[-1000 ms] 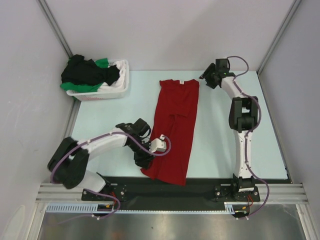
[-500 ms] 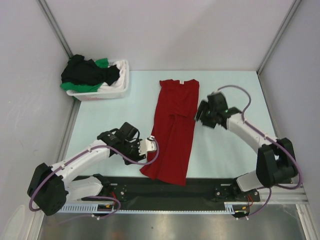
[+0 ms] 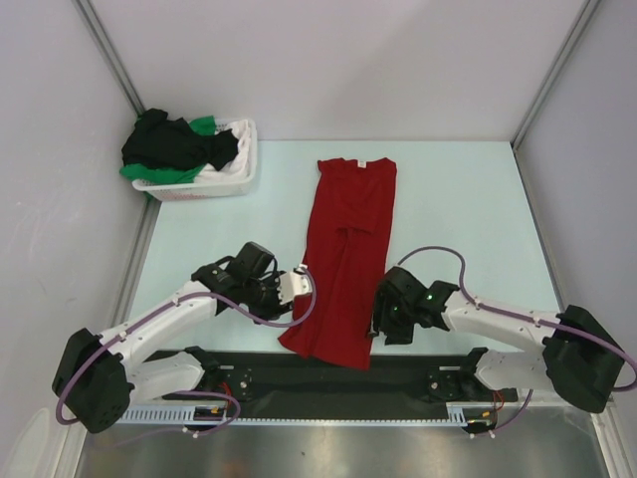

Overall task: Fold and stack the t-shirts
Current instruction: Fold the tshirt

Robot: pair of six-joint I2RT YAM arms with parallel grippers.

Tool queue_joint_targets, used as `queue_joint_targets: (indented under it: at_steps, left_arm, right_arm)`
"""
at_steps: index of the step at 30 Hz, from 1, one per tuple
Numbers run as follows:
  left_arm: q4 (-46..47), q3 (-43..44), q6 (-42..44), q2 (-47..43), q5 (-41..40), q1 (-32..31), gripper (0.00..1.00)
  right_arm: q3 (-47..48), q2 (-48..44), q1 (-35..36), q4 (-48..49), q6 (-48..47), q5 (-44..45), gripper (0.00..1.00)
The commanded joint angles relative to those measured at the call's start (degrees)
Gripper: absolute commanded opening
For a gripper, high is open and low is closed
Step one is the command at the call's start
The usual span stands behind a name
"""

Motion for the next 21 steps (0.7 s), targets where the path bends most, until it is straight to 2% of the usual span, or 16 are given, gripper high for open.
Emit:
queue_joint_targets:
  at_steps: [1, 4, 7, 8, 10, 17, 20, 21]
  left_arm:
    - [2.20, -0.22, -1.58, -1.48, 1.50, 0.39, 0.52]
    - [2.72, -0.49, -1.67, -1.75, 1.94, 0.39, 0.52]
    - [2.64, -0.40, -1.58, -1.57, 2.73, 0.30, 0.52]
    - [2.46, -0.31, -1.23, -1.57, 3.08, 0.39, 0.52]
    - [2.11, -0.22, -0.53, -1.22, 3.79, 0.30, 0.52]
    - [3.77, 2.32, 4.03, 2.03, 9.58, -1.01, 0.53]
    - [7.20, 2.15, 6.84, 3.79, 10.30, -4.87, 0.52]
    - [9.38, 1.89, 7.73, 4.40, 9.16, -7.93, 0.52]
  right_arm:
    - [0.25, 3.21, 1.55, 6.14, 3.13, -2.67, 0.58]
    - [-0.01, 7.43, 1.99, 9.57, 2.52, -5.82, 0.52]
    - [-0.18, 9.73, 1.99, 10.98, 2.08, -7.59, 0.27]
    - [-0.45, 9.82, 1.47, 10.81, 1.99, -7.68, 0.11]
    - [-0.89, 8.33, 0.24, 8.98, 1.99, -6.81, 0.00]
    - [-5.19, -3.27, -9.69, -1.67, -2.14, -2.76, 0.00]
    - [-8.53, -5.91, -13.21, -2.20, -3.02, -4.34, 0.00]
    - [-9.06, -6.26, -13.65, -2.03, -3.46, -4.52, 0.00]
